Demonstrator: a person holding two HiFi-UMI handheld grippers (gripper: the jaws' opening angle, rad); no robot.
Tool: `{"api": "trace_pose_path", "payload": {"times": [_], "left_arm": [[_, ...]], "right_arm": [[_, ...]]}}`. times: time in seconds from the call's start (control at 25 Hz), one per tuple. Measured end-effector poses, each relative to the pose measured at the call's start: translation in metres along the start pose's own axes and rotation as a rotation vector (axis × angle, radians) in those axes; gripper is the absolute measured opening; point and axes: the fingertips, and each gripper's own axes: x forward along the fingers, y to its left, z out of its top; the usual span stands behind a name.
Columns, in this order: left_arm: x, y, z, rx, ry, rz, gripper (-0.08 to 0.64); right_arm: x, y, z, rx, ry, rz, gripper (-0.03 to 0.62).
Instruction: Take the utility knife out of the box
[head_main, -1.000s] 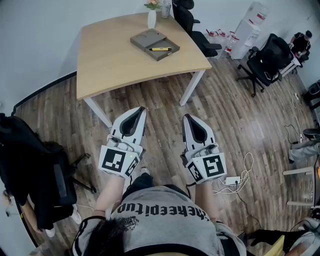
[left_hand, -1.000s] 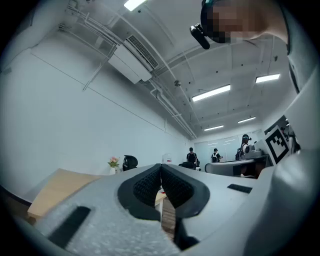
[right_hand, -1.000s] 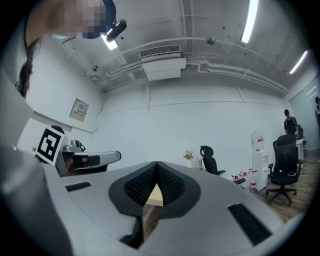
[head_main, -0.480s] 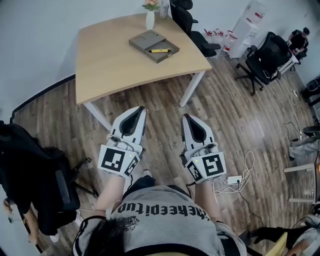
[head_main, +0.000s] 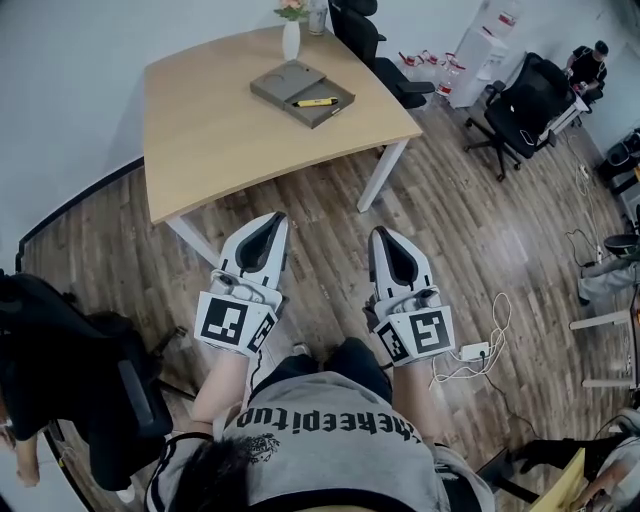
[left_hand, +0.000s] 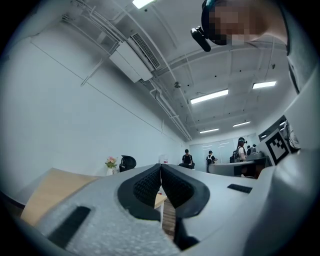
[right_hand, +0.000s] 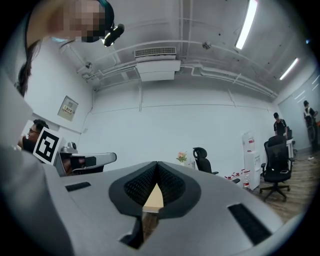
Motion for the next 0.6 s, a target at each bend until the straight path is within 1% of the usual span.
{"api": "trace_pose_path", "payload": {"times": [0.16, 0.32, 0.6], "left_arm": [[0.012, 0.007, -0.001, -0.009, -0.004, -0.005, 0.018], [0.024, 0.013, -0.003, -0.023, -0.004, -0.003, 0.018], [0.054, 0.028, -0.007, 0.001, 0.003, 0.031, 0.018]], "right_arm": [[0.009, -0.007, 0.002, 0.006, -0.004, -0.003, 0.006], [0.023, -0.015, 0.001, 0.008, 0.0, 0.013, 0.006], [0.055, -0.038, 0.0, 0.023, -0.011, 0.047, 0.006]]}}
